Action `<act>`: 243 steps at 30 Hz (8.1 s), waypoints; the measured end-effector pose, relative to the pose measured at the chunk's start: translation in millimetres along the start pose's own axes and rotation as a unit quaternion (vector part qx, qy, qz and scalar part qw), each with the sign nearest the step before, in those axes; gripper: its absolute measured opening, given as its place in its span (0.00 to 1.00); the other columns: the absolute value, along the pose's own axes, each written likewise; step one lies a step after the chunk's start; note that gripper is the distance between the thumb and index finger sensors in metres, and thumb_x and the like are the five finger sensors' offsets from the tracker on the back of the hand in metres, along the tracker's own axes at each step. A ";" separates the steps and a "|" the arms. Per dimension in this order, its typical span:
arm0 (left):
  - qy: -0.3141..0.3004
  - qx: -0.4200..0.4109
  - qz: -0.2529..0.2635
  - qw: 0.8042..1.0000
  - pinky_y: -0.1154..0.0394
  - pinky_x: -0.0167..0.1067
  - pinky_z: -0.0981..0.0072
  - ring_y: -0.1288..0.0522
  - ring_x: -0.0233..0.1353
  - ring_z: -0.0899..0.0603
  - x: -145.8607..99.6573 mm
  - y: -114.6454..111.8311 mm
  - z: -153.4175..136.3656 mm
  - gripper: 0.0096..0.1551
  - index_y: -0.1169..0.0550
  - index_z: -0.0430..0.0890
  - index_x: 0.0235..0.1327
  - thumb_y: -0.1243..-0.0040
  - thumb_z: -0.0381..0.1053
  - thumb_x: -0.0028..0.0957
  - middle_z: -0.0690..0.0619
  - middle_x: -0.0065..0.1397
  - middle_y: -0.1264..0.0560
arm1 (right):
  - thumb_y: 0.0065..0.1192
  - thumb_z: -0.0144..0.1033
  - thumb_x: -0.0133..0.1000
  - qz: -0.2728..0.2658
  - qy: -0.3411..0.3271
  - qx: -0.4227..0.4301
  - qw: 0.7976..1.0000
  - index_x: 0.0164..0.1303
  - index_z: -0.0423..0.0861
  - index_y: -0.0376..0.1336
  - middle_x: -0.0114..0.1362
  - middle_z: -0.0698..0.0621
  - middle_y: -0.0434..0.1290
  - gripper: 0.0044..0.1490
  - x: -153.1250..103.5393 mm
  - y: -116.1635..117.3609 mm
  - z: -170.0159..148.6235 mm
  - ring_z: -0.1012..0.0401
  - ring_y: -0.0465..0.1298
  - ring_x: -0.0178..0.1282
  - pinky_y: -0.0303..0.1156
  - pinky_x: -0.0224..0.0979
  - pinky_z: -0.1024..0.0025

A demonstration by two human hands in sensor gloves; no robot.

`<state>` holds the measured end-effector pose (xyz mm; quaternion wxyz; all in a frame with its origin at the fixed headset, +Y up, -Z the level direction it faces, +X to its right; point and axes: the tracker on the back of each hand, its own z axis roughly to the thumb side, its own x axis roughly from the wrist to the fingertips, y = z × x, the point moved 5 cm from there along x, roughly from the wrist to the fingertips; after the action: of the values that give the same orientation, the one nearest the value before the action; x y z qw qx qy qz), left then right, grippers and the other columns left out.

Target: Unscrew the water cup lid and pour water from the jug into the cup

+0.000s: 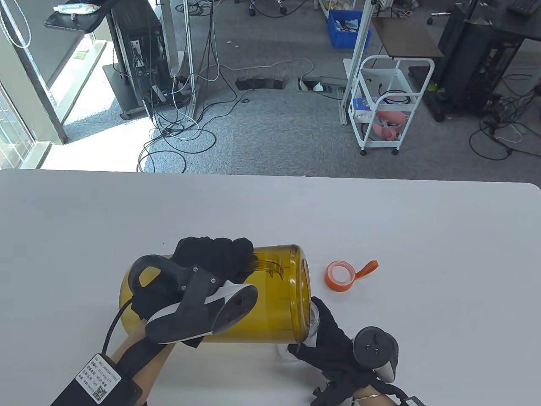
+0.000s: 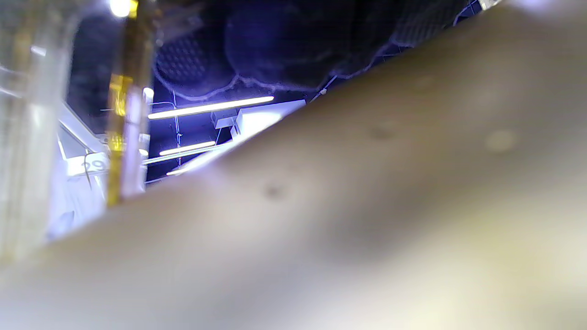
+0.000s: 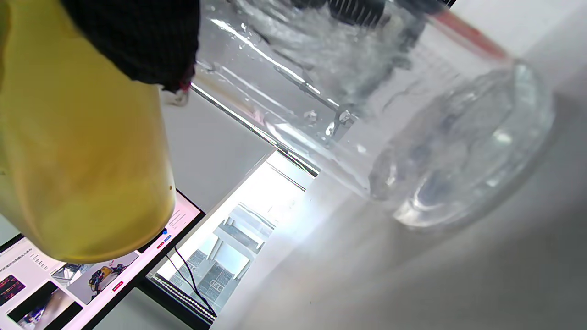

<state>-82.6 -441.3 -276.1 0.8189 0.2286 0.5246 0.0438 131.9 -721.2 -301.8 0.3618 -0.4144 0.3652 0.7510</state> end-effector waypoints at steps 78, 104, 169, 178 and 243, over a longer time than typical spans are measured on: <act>-0.033 0.048 -0.009 0.998 0.20 0.62 0.64 0.18 0.39 0.61 12.8 6.9 18.6 0.18 0.34 0.61 0.62 0.60 0.67 0.67 0.69 0.44 0.23 | 0.72 0.51 0.50 -0.004 0.001 -0.004 1.000 0.81 0.42 0.35 0.85 0.37 0.47 0.66 -0.4 -0.2 0.3 0.39 0.57 0.84 0.46 0.77 0.30; -0.037 0.066 -0.012 0.997 0.20 0.62 0.64 0.19 0.39 0.61 15.4 10.5 23.8 0.18 0.34 0.61 0.62 0.60 0.67 0.66 0.70 0.44 0.23 | 0.72 0.51 0.50 -0.004 0.001 -0.004 1.000 0.81 0.42 0.35 0.85 0.37 0.47 0.66 -0.4 -0.2 0.3 0.39 0.57 0.84 0.47 0.77 0.30; 0.319 -0.590 0.161 0.724 0.24 0.74 0.66 0.22 0.49 0.63 -50.7 -289.8 -155.6 0.18 0.38 0.67 0.64 0.59 0.69 0.65 0.72 0.52 0.27 | 0.71 0.51 0.50 0.002 0.004 -0.003 1.000 0.81 0.42 0.34 0.85 0.37 0.47 0.65 -0.4 0.5 0.3 0.39 0.56 0.84 0.46 0.76 0.30; 0.311 -0.589 0.152 0.730 0.24 0.75 0.67 0.22 0.49 0.63 -44.9 -291.7 -155.4 0.18 0.39 0.68 0.63 0.60 0.70 0.64 0.73 0.52 0.27 | 0.71 0.51 0.50 0.002 0.004 -0.004 1.000 0.81 0.41 0.34 0.85 0.37 0.47 0.65 -0.5 0.3 0.4 0.38 0.56 0.84 0.46 0.76 0.30; 0.106 -0.128 -0.110 0.980 0.45 0.78 0.29 0.40 0.87 0.28 -100.0 -214.6 65.2 0.55 0.55 0.48 0.92 0.73 0.80 0.60 0.39 0.92 0.50 | 0.43 0.66 0.62 0.039 0.090 -0.489 0.867 0.90 0.41 0.35 0.90 0.32 0.37 0.58 -35.1 -60.6 17.6 0.30 0.39 0.87 0.36 0.73 0.25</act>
<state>-105.9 -685.2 -259.8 0.7807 0.0572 0.6207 0.0441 190.7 -686.2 -278.9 0.0483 -0.5896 -0.0016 0.8063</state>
